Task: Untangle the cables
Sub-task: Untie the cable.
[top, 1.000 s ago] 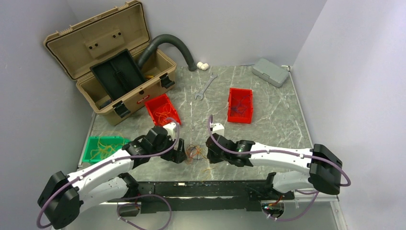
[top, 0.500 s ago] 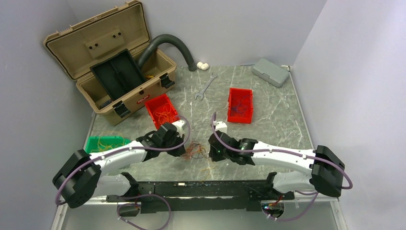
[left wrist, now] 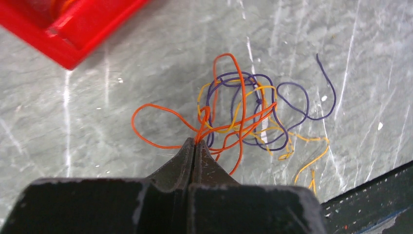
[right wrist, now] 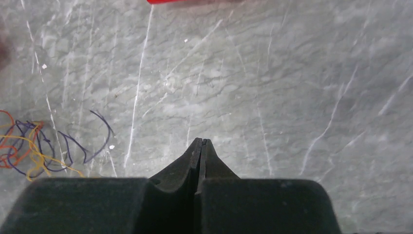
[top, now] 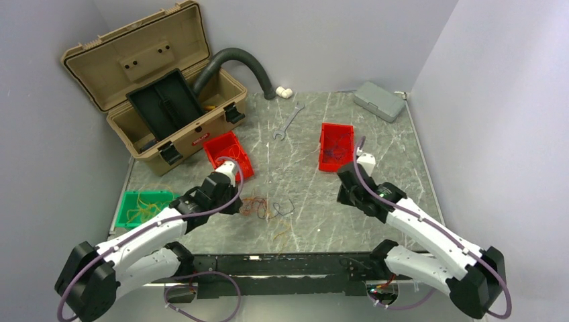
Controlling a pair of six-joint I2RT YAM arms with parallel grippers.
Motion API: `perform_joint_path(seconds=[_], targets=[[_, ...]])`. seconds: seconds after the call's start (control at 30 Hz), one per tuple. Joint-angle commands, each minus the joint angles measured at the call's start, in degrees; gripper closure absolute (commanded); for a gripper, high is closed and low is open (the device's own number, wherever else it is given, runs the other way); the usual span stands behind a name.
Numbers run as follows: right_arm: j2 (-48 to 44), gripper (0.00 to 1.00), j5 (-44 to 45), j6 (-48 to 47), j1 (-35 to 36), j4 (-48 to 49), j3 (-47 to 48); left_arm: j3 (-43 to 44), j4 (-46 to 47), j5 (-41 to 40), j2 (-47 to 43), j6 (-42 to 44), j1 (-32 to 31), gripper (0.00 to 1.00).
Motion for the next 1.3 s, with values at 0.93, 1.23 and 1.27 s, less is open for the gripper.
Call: perform_joint_path(seconds=[0.93,1.23,1.27], targets=[[33.69,0.29,-8.58,-0.49,19.25,19.23,13.05,0.77,0.23,8.84,1.09,2.68,2.03,1.00],[37.28,0.33,-6.72,8.21,19.11,20.81,12.44,-0.23,0.45,8.59,0.79,3.03,1.96,1.00],[38.05,0.34,-6.44,8.48,19.13,20.80,12.96,-0.32,0.53,8.69,0.80,3.03,1.98,1.00]])
